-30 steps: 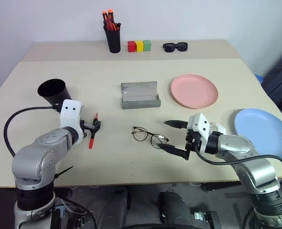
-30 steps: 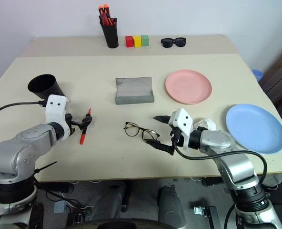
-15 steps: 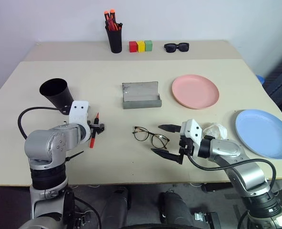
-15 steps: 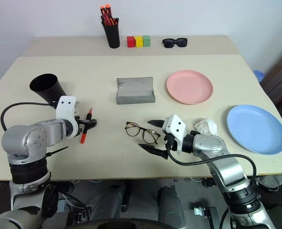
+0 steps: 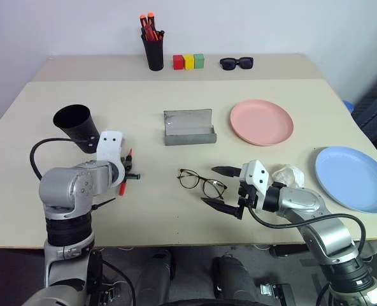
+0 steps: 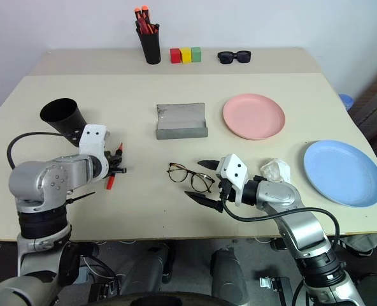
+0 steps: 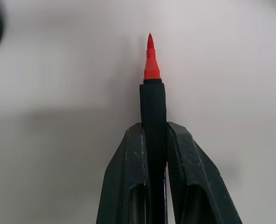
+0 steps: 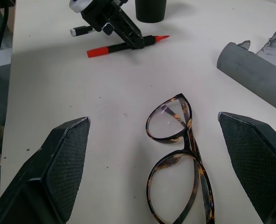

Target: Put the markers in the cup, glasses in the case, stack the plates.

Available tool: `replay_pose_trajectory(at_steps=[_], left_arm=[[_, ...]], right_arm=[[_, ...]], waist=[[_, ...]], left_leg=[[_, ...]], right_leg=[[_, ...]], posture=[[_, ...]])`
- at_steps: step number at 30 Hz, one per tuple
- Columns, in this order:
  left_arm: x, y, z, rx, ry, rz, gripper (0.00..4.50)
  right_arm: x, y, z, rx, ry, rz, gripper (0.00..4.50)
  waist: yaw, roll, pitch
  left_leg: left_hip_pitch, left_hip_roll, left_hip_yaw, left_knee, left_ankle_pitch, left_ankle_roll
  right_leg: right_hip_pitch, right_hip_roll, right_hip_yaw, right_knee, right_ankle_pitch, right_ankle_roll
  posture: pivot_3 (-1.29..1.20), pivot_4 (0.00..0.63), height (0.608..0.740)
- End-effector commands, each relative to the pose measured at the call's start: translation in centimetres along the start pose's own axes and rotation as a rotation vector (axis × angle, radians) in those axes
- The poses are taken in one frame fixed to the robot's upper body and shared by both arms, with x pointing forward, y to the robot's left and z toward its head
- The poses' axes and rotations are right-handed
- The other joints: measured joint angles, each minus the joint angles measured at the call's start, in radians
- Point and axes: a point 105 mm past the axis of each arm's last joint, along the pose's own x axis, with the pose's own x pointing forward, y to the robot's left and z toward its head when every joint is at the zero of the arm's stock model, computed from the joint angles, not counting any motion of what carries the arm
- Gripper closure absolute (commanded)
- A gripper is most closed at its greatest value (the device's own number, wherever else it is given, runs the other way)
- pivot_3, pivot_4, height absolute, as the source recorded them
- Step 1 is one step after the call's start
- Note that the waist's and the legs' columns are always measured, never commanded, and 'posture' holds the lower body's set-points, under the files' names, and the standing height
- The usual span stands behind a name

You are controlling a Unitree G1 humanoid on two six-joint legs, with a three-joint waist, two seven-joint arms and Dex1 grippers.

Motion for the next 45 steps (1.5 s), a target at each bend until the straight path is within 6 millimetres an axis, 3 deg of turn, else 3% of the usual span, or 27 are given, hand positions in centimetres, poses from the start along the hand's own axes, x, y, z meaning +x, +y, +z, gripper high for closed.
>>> replay_pose_trajectory(at_steps=[1, 5, 8, 11, 17, 29, 30, 33, 41, 45], left_arm=[[-3.4, -0.3, 7.6, 0.098, -0.474, 0.009, 4.47], [-6.7, 3.5, 12.0, 0.054, -0.803, 0.226, 4.47], [-8.0, 6.5, 13.2, 0.099, -0.894, 0.446, 4.47], [-8.4, 8.5, 13.5, 0.087, -0.938, 0.562, 4.47], [-7.8, 9.5, 13.6, 0.087, -1.004, 0.598, 4.47], [-6.0, 11.2, 11.2, 0.089, -0.984, 0.657, 4.47], [-5.9, 11.2, 11.1, 0.088, -0.98, 0.656, 3.45], [-5.6, 11.0, 10.8, 0.089, -0.971, 0.655, 2.09], [-5.5, 11.0, 10.4, 0.081, -0.961, 0.651, 2.09], [-7.2, 12.4, 10.1, 0.0, -0.961, 0.695, 2.09]], right_arm=[[0.4, -1.0, 2.0, -0.05, -0.071, -0.038, 0.0], [1.0, -2.5, 4.2, -0.08, -0.156, -0.107, 0.0], [1.7, -3.4, 6.1, -0.107, -0.222, -0.145, 0.0], [2.6, -4.1, 8.9, -0.126, -0.322, -0.179, 0.0], [3.8, -3.6, 12.3, -0.107, -0.445, -0.138, 0.0], [4.1, -3.1, 11.9, -0.113, -0.428, -0.101, 0.0], [4.1, -3.0, 11.9, -0.113, -0.427, -0.1, 0.0], [4.3, -2.8, 12.2, -0.116, -0.428, -0.096, 0.0], [4.4, -2.5, 12.6, -0.118, -0.422, -0.087, 0.0], [4.3, -2.5, 12.6, -0.123, -0.413, -0.084, 0.0]], waist=[[-0.001, 0.0, 0.0], [-0.003, 0.001, 0.0], [-0.001, 0.001, 0.0], [-0.001, 0.001, 0.0], [0.0, 0.0, 0.0], [-0.004, 0.0, 0.0], [-0.003, 0.0, 0.0], [-0.003, 0.0, 0.0], [-0.004, 0.0, 0.0], [-0.005, 0.0, 0.0]], left_leg=[[0.0, 0.0, 0.0, 0.0, 0.0, 0.0], [0.001, 0.001, 0.002, -0.002, 0.0, 0.0], [0.001, 0.0, 0.002, -0.001, 0.0, 0.0], [0.0, 0.0, 0.003, -0.001, 0.0, 0.0], [0.0, -0.001, 0.004, 0.0, 0.0, 0.0], [0.0, -0.001, 0.004, -0.001, 0.0, 0.0], [0.0, -0.001, 0.004, -0.001, 0.0, 0.0], [0.0, -0.001, 0.004, 0.0, 0.0, 0.0], [0.0, -0.001, 0.004, -0.001, 0.0, 0.0], [0.0, -0.001, 0.004, 0.0, 0.0, 0.0]], right_leg=[[0.0, 0.0, 0.0, 0.0, 0.0, 0.0], [-0.001, 0.0, 0.001, 0.0, 0.0, -0.001], [-0.001, 0.0, 0.001, 0.0, 0.001, -0.001], [-0.001, 0.0, 0.001, 0.0, 0.002, 0.001], [0.0, 0.001, 0.0, 0.0, 0.004, 0.005], [-0.001, 0.001, 0.0, 0.001, 0.005, 0.007], [-0.001, 0.001, 0.0, 0.001, 0.005, 0.007], [-0.001, 0.001, 0.0, 0.001, 0.005, 0.007], [-0.001, 0.001, 0.0, 0.001, 0.005, 0.007], [-0.001, 0.001, 0.0, 0.001, 0.005, 0.007]], posture=[[0.0, 0.15, 0.74], [0.0, 0.15, 0.74], [0.0, 0.15, 0.74], [0.0, 0.15, 0.74], [0.0, 0.15, 0.74], [0.0, 0.15, 0.74], [0.0, 0.15, 0.74], [0.0, 0.15, 0.74], [0.0, 0.15, 0.74], [0.0, 0.15, 0.74]])
